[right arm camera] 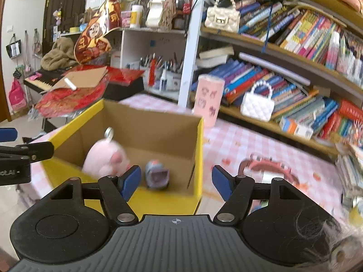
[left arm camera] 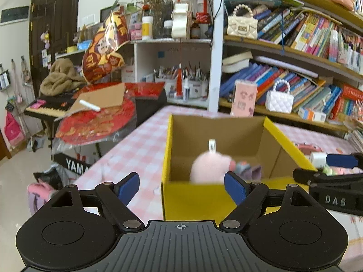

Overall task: Organize objects
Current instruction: 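Lift both tools out of the yellow box and back away, then move both tools toward the green frog toy and blue block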

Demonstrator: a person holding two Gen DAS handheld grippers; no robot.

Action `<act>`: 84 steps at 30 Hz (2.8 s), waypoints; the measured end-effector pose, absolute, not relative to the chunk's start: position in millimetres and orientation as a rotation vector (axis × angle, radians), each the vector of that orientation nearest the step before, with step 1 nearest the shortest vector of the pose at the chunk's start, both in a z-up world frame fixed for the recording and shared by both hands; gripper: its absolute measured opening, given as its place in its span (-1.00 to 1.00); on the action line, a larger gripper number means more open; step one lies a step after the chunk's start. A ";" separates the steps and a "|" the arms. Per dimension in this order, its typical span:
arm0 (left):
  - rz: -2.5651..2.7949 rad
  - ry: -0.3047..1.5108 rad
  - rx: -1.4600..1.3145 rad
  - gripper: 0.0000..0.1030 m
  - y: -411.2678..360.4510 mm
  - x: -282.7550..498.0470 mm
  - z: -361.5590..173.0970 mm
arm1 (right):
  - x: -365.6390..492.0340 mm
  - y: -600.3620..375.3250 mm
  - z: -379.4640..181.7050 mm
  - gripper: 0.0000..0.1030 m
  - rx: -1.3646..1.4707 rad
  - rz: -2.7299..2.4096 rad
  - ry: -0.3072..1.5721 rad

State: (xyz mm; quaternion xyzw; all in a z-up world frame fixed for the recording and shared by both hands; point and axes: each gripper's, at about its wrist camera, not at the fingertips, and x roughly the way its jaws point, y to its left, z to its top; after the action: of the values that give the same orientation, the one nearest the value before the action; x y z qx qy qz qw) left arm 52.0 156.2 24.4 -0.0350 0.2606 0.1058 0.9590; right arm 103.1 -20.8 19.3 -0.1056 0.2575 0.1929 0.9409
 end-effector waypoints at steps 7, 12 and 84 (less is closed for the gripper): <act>0.214 0.594 -0.063 0.64 156.1 20.8 7.7 | 68.3 -22.4 -12.7 0.29 -0.127 0.380 0.688; 0.213 0.625 -0.063 0.64 154.2 1.7 -0.5 | 43.6 -22.7 -22.4 0.29 -0.148 0.383 0.709; -0.085 0.726 0.026 0.72 -79.5 134.1 -27.0 | 137.0 -252.2 -33.7 0.39 -0.023 0.086 0.753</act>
State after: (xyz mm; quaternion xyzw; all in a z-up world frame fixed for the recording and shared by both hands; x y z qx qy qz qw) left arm 134.1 -79.5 -27.0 0.0126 0.3552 -0.0417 0.9338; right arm 137.0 -252.2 -33.7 -0.0113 0.3676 0.0420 0.9290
